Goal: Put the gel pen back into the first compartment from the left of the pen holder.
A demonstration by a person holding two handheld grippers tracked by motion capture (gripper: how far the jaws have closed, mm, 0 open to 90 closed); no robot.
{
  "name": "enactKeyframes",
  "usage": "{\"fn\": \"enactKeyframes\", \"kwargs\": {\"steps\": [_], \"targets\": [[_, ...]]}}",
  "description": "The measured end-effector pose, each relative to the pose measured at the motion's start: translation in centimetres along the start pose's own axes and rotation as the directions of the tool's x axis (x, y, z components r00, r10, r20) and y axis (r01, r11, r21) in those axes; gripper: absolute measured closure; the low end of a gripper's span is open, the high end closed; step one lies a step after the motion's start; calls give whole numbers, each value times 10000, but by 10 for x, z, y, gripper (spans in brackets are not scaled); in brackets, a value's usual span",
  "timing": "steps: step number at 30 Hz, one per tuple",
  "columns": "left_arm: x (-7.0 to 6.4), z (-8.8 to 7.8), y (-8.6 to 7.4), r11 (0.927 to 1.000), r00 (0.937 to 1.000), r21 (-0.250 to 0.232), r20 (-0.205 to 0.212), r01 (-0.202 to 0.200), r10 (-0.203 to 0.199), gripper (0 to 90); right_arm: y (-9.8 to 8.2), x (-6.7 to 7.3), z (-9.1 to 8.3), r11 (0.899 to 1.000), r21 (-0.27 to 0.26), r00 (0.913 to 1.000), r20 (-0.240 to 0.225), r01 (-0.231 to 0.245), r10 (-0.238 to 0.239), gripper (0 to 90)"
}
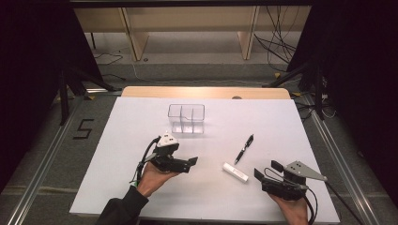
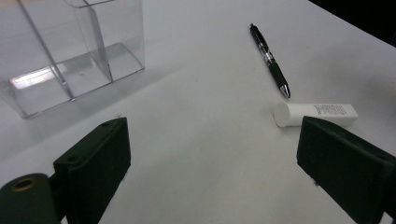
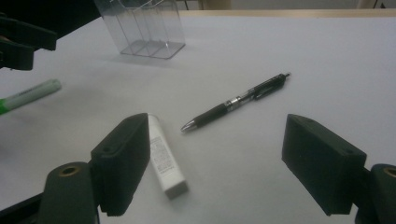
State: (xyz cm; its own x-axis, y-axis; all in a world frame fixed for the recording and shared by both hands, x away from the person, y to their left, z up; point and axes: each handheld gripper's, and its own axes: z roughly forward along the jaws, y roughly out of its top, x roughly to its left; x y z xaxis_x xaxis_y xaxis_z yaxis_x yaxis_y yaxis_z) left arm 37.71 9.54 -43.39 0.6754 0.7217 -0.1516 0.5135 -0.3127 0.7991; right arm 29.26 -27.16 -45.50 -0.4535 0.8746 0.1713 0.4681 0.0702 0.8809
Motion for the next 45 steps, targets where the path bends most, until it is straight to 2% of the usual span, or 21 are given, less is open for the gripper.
{"fn": "enactKeyframes", "kwargs": {"steps": [2,5,7,8,12,17,21,25,28,32,37,40,45], "targets": [[-4,6,6,9999,10000,82,-20,-72,72,100,-1,0,-1,9999,-57,9999,-74,-125,124,239],[-10,13,13,9999,9998,102,182,-95,94,134,-2,-1,-3,9998,-78,9999,9,-158,158,237],[-15,18,18,9986,9989,278,179,-443,438,141,-2,-1,-4,9998,-100,9999,33,-169,169,237],[-17,21,21,9984,9987,298,185,-482,477,142,-2,-1,-5,9998,-111,9999,41,-142,142,237],[-29,34,32,9984,9984,324,347,-467,455,153,-3,1,-6,9999,-56,9999,98,-108,108,236],[-45,57,38,9951,9974,756,379,-642,614,169,-4,4,-5,10000,-42,9999,147,-12,13,235],[-52,71,42,9957,9981,799,435,-461,428,190,-4,5,-6,10000,-49,9998,198,9,-8,235],[-59,85,44,9925,9974,1046,405,-631,591,210,-4,4,-5,10000,-23,9997,233,56,-55,235],[-63,95,45,9887,9947,1108,279,-1010,985,250,-5,3,-6,10000,-55,9996,273,2,0,236],[-66,107,45,9864,9952,1330,327,-963,928,278,-6,3,-6,10000,5,9993,370,7,-7,239],[-73,120,45,9786,9918,1631,418,-1257,1205,328,-6,4,-6,10000,54,9992,388,62,-64,240],[-76,125,46,9771,9921,1746,517,-1218,1144,352,-6,4,-6,10000,63,9992,389,17,-19,240],[-81,134,49,9702,9903,2032,692,-1319,1201,385,-6,4,-6,10000,68,9991,413,33,-36,240]]}}
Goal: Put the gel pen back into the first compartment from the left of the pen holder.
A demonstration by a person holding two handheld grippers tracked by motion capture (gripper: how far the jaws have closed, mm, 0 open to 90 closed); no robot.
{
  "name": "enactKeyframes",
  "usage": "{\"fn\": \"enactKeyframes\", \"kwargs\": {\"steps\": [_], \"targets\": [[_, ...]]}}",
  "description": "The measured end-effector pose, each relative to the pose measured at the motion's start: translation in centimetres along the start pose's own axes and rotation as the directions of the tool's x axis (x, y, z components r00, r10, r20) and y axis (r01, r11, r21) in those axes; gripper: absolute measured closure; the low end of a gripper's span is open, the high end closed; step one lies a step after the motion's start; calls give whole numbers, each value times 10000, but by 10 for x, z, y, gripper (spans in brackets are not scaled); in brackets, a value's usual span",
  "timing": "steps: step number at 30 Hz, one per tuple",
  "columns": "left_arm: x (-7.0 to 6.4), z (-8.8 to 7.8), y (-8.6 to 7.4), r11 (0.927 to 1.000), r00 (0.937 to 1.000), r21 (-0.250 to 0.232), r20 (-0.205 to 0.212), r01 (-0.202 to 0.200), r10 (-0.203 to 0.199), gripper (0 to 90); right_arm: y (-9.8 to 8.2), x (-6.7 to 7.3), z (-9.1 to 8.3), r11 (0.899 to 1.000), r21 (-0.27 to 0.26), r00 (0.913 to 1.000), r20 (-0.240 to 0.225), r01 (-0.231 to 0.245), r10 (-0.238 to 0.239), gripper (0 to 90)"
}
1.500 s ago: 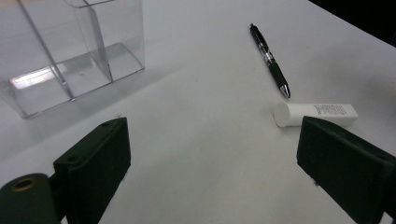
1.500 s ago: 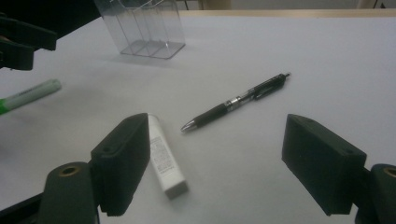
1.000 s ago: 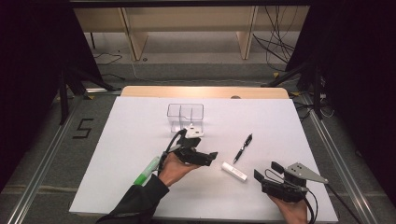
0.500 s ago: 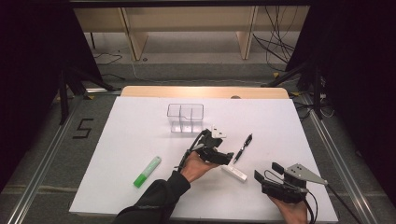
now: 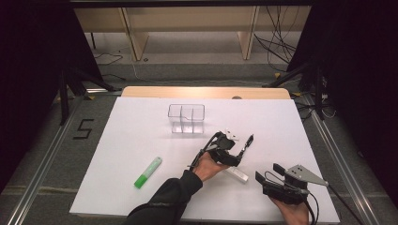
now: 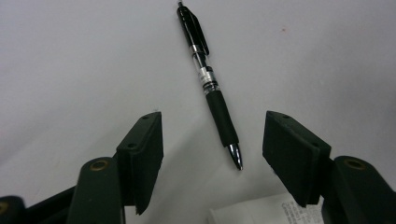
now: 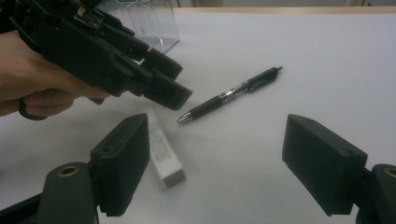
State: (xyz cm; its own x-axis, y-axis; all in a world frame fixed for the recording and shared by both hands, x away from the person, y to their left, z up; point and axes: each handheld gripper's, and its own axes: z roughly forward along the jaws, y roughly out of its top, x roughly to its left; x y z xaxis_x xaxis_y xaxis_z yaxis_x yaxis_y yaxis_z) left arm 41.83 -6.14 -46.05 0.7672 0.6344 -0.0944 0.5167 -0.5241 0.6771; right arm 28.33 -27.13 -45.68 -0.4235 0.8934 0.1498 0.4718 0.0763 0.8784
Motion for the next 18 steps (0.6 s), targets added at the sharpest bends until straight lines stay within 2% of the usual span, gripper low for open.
{"fn": "enactKeyframes", "kwargs": {"steps": [4,6,11,13,15,18], "targets": [[-2,3,5,10000,9996,-1,-264,42,-42,420,0,-1,0,10000,-51,10000,-11,0,0,241],[-3,6,6,9999,9993,164,-367,-35,41,438,0,-1,-1,10000,-34,10000,30,-4,4,242],[-6,12,9,9990,9994,423,-322,-134,148,482,0,-2,-1,10000,-15,9999,94,-45,45,242],[-8,15,10,9982,9983,531,-496,-284,310,491,0,-2,-1,10000,-4,9999,87,-53,53,244],[-8,17,10,9975,9981,653,-530,-288,323,518,0,-2,0,10000,46,9999,136,-49,49,245],[-9,21,10,9976,9989,687,-457,-100,132,555,-1,-2,-1,10000,59,9999,138,-71,70,245]]}}
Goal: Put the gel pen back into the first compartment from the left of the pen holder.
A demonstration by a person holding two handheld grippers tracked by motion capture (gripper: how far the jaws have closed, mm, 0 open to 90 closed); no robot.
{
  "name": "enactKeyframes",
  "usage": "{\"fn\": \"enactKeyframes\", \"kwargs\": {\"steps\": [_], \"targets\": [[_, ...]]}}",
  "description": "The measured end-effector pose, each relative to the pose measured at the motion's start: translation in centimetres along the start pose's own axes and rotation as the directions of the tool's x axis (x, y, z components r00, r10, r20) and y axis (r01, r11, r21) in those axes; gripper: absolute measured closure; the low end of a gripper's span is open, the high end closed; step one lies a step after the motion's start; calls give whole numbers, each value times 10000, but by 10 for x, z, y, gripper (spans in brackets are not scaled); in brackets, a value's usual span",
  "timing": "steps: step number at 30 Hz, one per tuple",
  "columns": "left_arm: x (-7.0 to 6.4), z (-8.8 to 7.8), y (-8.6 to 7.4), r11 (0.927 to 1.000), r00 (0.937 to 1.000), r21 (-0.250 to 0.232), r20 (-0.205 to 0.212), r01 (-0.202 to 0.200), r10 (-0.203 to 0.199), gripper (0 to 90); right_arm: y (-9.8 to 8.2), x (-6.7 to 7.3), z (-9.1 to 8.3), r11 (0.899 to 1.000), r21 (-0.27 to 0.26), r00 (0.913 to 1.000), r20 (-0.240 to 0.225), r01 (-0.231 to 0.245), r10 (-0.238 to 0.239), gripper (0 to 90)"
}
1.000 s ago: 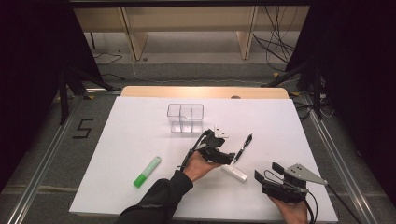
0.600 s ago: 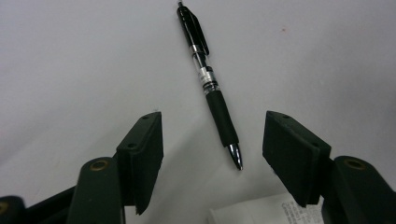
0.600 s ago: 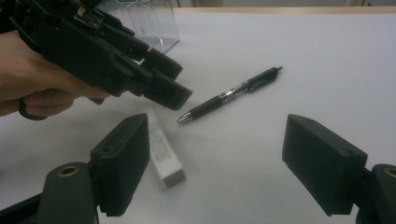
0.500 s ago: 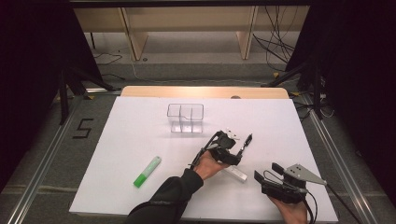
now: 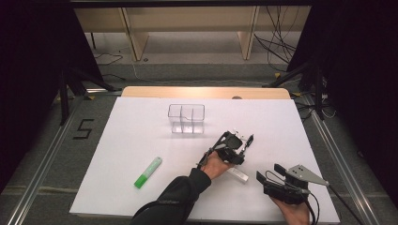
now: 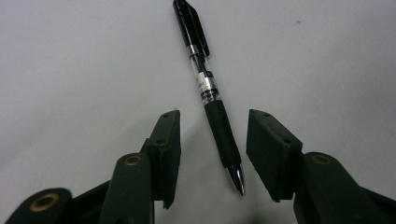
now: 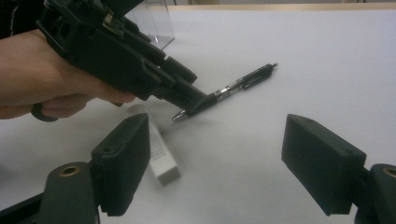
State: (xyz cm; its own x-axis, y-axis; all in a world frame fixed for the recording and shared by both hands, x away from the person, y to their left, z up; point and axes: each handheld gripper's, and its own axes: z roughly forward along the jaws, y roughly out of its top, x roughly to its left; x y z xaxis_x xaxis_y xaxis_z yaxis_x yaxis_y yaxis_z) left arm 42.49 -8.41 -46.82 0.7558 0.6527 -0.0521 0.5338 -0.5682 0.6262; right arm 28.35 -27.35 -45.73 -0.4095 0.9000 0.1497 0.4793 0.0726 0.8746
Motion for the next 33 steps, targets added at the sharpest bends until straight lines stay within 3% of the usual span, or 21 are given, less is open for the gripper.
{"fn": "enactKeyframes", "kwargs": {"steps": [4,11,15,24,33], "targets": [[-2,3,0,9998,9999,200,141,34,-37,581,0,0,0,10000,-18,10000,2,0,0,245],[-3,8,3,9989,10000,465,2,42,-43,646,0,1,0,10000,23,10000,-49,4,-4,245],[-8,10,3,9988,9996,473,-217,-149,160,667,0,1,1,10000,54,10000,-70,7,-7,246],[-9,11,4,9986,9993,488,-315,-187,202,737,0,2,1,10000,44,10000,-62,27,-26,246],[-4,11,6,9984,9998,548,-121,150,-144,788,-1,1,2,9999,76,9999,-133,75,-74,251]]}}
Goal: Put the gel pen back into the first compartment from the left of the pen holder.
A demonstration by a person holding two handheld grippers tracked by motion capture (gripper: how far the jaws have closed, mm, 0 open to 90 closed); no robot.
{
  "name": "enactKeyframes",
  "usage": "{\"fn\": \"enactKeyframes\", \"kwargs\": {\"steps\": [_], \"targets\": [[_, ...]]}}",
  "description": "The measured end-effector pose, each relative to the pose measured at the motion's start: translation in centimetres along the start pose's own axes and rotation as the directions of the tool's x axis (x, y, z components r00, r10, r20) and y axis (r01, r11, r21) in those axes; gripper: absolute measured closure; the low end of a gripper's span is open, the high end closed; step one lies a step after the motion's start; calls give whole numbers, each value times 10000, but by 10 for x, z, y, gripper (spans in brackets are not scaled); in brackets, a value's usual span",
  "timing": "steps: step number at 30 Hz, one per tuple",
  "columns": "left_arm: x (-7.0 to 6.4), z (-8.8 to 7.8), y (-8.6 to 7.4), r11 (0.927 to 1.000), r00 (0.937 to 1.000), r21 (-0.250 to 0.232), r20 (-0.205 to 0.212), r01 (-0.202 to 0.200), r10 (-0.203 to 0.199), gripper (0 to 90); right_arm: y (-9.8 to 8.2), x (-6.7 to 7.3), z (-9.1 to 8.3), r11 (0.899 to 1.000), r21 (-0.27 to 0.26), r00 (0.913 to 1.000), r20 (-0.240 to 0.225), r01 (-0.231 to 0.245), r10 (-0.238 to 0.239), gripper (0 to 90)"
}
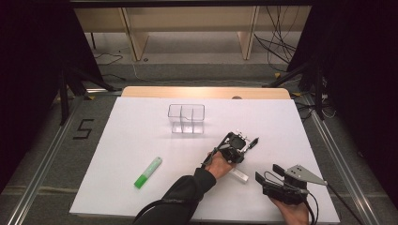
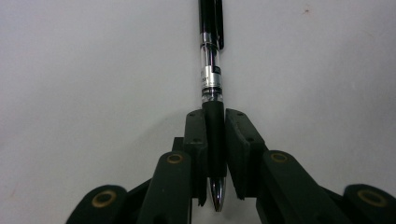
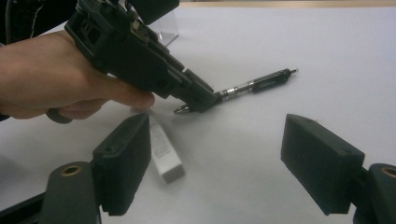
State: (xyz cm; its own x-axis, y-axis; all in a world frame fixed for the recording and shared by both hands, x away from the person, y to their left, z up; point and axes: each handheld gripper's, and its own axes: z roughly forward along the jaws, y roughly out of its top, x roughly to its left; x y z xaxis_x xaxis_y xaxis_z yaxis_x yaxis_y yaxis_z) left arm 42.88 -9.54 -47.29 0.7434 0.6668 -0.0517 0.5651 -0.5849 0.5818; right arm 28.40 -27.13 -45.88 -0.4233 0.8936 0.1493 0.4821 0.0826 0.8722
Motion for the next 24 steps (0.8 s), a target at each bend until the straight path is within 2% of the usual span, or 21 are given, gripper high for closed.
{"fn": "enactKeyframes", "kwargs": {"steps": [8,12,18,24], "targets": [[5,0,2,9998,9995,161,282,131,-135,795,0,0,-1,10000,-18,10000,8,-35,35,253],[9,-2,4,9997,9995,197,290,117,-123,797,0,-1,-1,10000,-2,10000,-14,-65,65,253],[17,-12,9,9999,9994,75,308,148,-150,798,0,-1,0,10000,3,10000,-40,-79,79,253],[32,-31,11,9996,9977,-160,641,243,-232,798,0,-2,-2,9999,-35,9999,-5,-119,119,253]]}}
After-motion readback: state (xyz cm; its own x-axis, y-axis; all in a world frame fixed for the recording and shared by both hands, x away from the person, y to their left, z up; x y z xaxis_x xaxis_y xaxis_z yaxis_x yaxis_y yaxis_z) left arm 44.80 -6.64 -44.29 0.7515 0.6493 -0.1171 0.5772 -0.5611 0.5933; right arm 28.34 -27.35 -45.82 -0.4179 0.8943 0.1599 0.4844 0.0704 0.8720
